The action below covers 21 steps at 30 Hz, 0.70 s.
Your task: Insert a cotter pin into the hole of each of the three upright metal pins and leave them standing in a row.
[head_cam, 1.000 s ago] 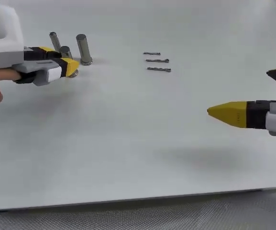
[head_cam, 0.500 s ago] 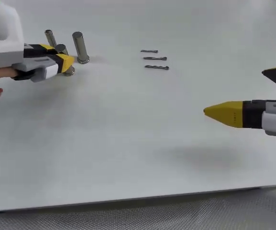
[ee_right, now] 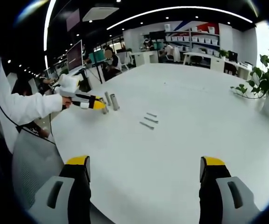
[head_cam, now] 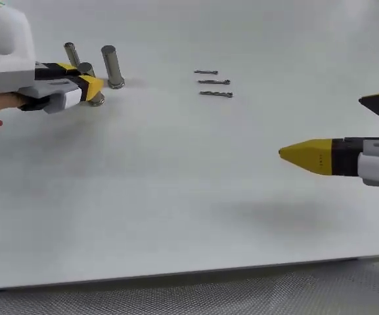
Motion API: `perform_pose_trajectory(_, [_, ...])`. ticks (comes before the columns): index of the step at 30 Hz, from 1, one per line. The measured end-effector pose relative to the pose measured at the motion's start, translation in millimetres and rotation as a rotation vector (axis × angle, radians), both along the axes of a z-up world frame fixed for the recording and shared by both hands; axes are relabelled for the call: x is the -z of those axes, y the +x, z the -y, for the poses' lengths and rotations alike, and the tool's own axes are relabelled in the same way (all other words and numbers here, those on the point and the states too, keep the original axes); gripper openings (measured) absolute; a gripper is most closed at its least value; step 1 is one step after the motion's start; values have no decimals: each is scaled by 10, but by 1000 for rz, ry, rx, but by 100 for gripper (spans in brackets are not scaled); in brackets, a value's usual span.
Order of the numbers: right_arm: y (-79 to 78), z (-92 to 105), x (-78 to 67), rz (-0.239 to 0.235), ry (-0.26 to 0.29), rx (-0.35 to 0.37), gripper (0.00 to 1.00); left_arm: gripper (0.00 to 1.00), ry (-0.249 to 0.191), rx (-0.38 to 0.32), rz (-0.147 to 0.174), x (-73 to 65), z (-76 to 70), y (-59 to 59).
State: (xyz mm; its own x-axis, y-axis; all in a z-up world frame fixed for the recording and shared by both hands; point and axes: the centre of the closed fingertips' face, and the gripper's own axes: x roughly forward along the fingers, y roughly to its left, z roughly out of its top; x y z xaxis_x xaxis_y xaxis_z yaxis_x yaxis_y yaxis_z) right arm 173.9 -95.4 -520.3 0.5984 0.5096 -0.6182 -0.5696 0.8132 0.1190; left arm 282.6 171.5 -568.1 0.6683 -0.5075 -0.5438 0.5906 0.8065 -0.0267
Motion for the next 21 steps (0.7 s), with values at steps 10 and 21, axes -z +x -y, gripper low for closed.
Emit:
perform_pose_trajectory(10, [-33,9,-37,10,-7,-6,96,9,12,86,1,-62,198,-242])
perform_pose_trajectory(21, [-76,-16,-52,21,6,-10,96,9,-5,147,7,-181,456,-493])
